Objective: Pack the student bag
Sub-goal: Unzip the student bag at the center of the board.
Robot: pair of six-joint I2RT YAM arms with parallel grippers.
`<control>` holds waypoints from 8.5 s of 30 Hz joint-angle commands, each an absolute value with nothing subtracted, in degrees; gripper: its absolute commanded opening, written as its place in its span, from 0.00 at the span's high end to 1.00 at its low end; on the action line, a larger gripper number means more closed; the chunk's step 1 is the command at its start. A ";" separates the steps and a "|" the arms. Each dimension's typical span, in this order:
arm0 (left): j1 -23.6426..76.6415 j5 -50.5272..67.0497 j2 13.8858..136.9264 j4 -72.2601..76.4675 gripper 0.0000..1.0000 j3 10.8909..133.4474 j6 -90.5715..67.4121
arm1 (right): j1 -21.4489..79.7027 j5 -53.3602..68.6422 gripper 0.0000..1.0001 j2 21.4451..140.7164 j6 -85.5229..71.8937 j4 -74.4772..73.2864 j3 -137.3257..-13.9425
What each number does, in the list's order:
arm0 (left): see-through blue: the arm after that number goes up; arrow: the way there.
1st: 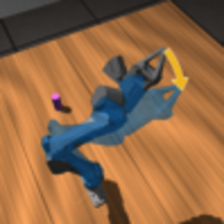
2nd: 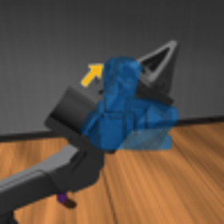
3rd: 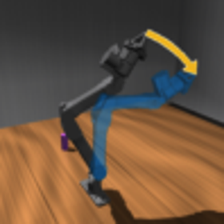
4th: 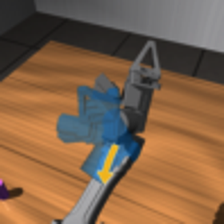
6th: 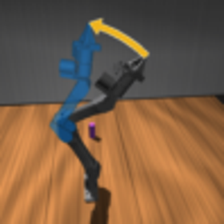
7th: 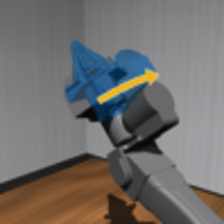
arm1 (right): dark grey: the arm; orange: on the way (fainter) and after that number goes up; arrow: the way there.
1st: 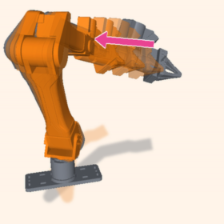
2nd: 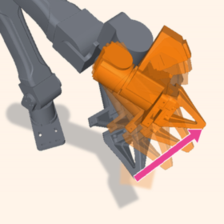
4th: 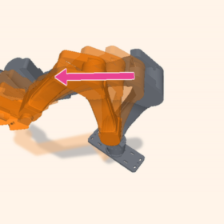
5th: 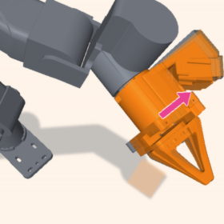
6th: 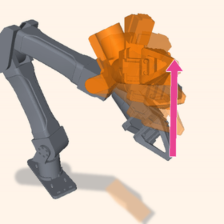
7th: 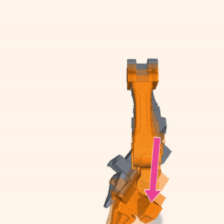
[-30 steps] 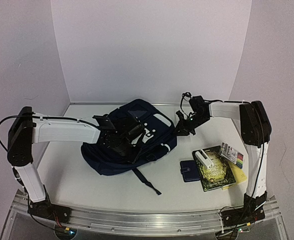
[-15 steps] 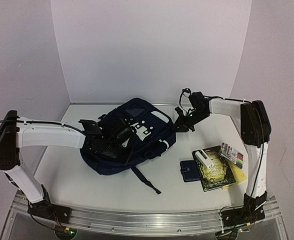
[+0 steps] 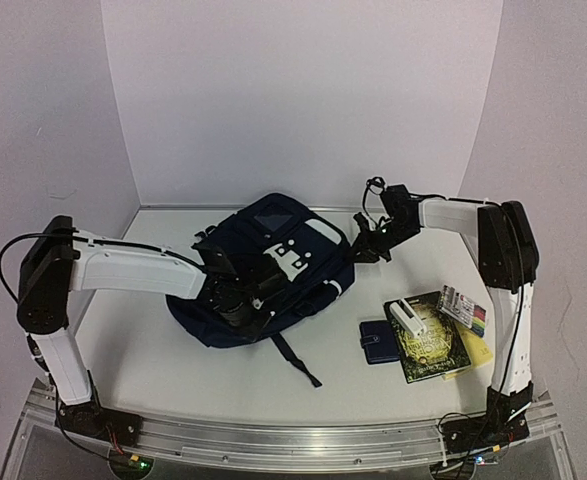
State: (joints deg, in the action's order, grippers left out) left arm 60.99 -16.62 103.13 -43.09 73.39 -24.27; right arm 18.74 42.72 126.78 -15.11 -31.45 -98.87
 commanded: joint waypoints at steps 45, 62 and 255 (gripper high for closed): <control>42.18 -6.86 64.93 -20.70 0.31 38.15 -60.38 | 40.29 30.36 0.30 130.00 -1.64 -41.63 -123.45; 42.14 -7.84 62.94 -21.07 0.30 36.19 -60.74 | 42.71 40.12 0.62 144.54 -13.78 -38.07 -129.49; 35.07 31.84 77.32 4.68 1.00 39.74 -31.01 | 63.00 -6.67 0.66 120.82 35.44 -15.94 -95.06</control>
State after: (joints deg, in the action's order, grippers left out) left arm 35.18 30.32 78.72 2.46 38.24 -30.59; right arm 62.67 -4.11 118.83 34.55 -16.43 -94.39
